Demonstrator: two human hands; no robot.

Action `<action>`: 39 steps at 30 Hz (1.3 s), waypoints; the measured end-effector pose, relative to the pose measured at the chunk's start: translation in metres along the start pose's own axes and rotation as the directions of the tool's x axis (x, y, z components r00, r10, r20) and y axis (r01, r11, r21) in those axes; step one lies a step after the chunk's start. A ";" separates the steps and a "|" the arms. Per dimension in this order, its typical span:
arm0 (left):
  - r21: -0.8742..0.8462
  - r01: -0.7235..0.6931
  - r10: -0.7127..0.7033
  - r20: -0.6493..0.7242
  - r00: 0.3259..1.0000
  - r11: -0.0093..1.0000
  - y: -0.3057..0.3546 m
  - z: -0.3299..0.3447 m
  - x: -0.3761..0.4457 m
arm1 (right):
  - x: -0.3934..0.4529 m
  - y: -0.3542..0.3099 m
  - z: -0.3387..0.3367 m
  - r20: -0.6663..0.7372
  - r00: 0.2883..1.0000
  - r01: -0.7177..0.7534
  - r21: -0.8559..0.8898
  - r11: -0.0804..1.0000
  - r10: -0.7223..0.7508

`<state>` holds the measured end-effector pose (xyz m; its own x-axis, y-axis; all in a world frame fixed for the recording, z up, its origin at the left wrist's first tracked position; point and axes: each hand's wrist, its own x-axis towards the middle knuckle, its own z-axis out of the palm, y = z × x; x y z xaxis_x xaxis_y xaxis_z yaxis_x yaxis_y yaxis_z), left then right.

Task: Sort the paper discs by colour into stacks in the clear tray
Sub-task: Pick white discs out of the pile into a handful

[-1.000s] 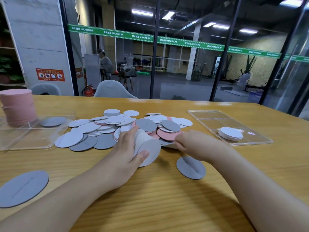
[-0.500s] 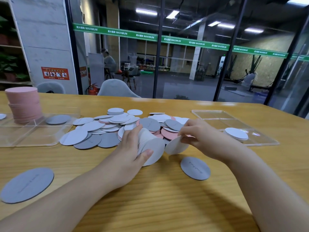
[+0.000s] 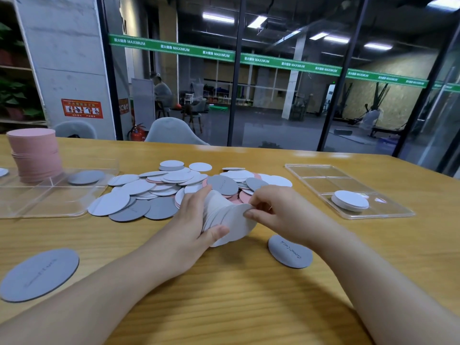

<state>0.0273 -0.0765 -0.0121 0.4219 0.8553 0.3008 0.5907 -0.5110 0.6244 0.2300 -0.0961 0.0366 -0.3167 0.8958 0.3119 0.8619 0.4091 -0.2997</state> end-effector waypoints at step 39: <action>-0.200 0.223 -0.226 0.006 0.974 0.954 -0.031 -0.057 -0.017 | 0.052 -0.032 0.044 0.085 0.995 0.035 0.179 0.983 -0.051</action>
<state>-0.0372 -0.0707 0.0043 0.2819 0.9481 0.1471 0.5204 -0.2799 0.8068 0.1692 -0.0553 0.0230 -0.3928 0.8853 0.2488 0.7657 0.4647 -0.4447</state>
